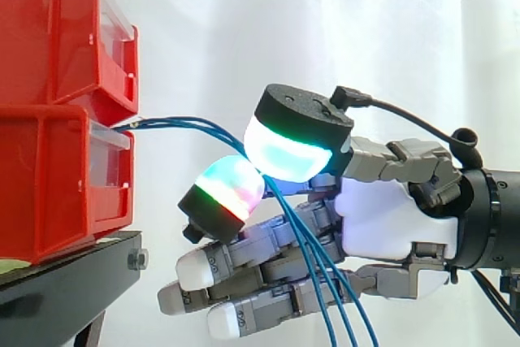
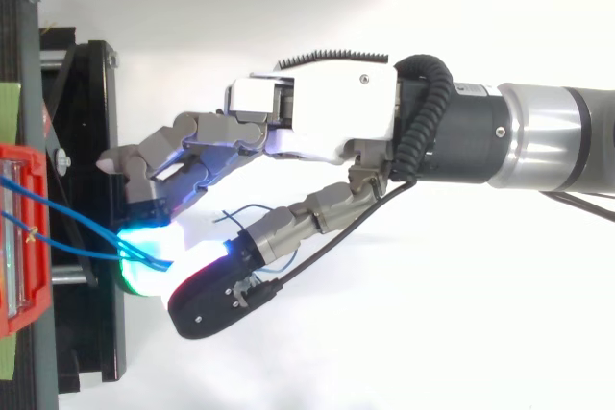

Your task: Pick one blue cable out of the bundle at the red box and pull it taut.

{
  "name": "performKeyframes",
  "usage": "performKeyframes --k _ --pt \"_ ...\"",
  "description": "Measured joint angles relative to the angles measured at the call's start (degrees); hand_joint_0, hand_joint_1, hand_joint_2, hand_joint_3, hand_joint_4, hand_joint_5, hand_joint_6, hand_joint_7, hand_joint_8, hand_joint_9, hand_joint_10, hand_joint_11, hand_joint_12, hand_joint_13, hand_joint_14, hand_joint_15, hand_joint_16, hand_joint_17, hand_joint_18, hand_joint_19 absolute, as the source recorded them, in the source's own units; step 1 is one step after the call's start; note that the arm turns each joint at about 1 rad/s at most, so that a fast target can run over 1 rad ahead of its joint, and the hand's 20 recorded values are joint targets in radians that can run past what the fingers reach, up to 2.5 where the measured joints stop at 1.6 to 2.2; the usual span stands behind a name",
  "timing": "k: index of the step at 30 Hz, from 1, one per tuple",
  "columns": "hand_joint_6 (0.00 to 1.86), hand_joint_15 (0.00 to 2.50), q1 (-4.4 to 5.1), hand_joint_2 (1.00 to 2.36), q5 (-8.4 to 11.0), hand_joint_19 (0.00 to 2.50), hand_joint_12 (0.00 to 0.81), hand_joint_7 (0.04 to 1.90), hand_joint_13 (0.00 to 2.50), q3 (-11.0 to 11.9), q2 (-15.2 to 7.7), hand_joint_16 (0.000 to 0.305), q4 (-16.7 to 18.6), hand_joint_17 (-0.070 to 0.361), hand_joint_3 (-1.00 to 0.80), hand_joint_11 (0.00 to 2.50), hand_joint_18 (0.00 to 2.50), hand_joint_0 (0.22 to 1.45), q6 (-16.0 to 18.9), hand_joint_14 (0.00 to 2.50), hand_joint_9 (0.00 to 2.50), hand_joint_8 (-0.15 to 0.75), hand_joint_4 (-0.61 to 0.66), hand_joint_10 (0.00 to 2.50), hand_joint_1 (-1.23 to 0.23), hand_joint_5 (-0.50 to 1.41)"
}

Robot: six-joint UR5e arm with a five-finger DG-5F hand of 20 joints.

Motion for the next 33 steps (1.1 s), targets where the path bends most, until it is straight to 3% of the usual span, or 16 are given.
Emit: performKeyframes --k 6,14,28,33 --pt "0.84 0.00 0.03 1.01 0.00 0.14 0.405 1.07 0.33 0.0 0.0 0.063 0.0 0.142 -0.10 0.19 0.43 0.59 -0.1 0.00 0.73 0.296 0.09 0.00 -0.80 -0.13" --pt "0.85 0.00 0.07 1.01 -0.05 0.17 0.366 1.07 0.30 0.0 0.0 0.055 -0.2 0.124 -0.24 0.21 0.37 0.62 0.1 0.00 0.68 0.276 0.13 0.01 -0.85 -0.15" --pt "0.83 0.00 0.05 1.02 -0.09 0.19 0.366 1.14 0.35 0.0 0.0 0.055 0.0 0.123 -0.24 0.18 0.42 0.57 0.3 0.00 0.77 0.267 0.07 0.00 -0.64 -0.09" --pt "0.83 0.00 0.08 1.02 -0.14 0.19 0.373 1.13 0.35 0.0 0.0 0.056 -0.2 0.126 -0.22 0.17 0.43 0.57 0.3 0.00 0.79 0.273 0.07 0.00 -0.63 -0.09"
